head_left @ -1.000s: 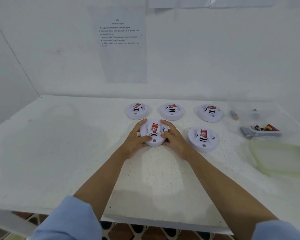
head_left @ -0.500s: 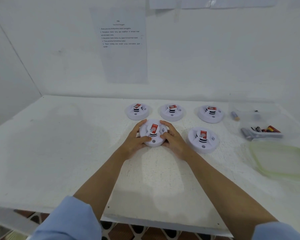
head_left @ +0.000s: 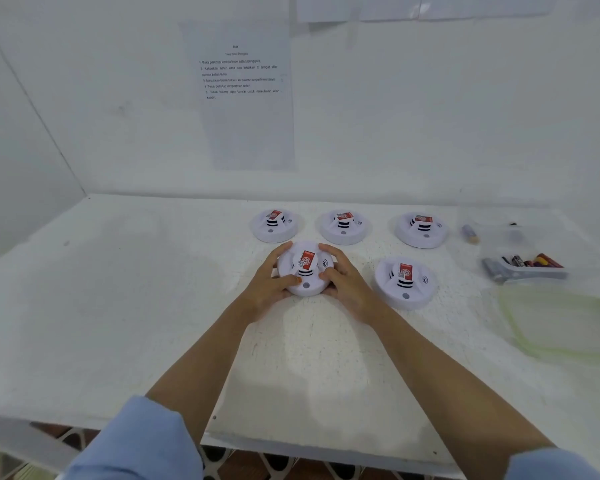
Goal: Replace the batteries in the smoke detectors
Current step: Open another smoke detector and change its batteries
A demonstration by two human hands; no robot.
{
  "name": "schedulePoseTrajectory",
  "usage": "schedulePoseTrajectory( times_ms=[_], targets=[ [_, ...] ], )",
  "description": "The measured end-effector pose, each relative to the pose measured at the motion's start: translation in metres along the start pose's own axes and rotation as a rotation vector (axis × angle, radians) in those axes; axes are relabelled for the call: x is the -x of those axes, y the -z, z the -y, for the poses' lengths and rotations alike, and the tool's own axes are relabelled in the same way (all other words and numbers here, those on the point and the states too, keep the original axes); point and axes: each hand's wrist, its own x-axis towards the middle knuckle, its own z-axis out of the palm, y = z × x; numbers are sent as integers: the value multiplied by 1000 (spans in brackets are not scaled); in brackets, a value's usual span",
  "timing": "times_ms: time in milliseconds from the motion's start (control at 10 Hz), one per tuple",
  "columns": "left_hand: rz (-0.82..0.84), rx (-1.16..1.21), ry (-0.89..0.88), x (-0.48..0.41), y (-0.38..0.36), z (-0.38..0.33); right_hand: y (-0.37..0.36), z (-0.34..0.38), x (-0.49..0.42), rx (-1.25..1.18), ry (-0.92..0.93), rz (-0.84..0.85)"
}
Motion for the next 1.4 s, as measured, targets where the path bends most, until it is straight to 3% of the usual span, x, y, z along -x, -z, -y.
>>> schedulePoseTrajectory(
  times_ms=[1400],
  targets=[
    [8, 3, 10, 0, 1, -1, 1, -1, -2, 3, -13, -11]
  ],
)
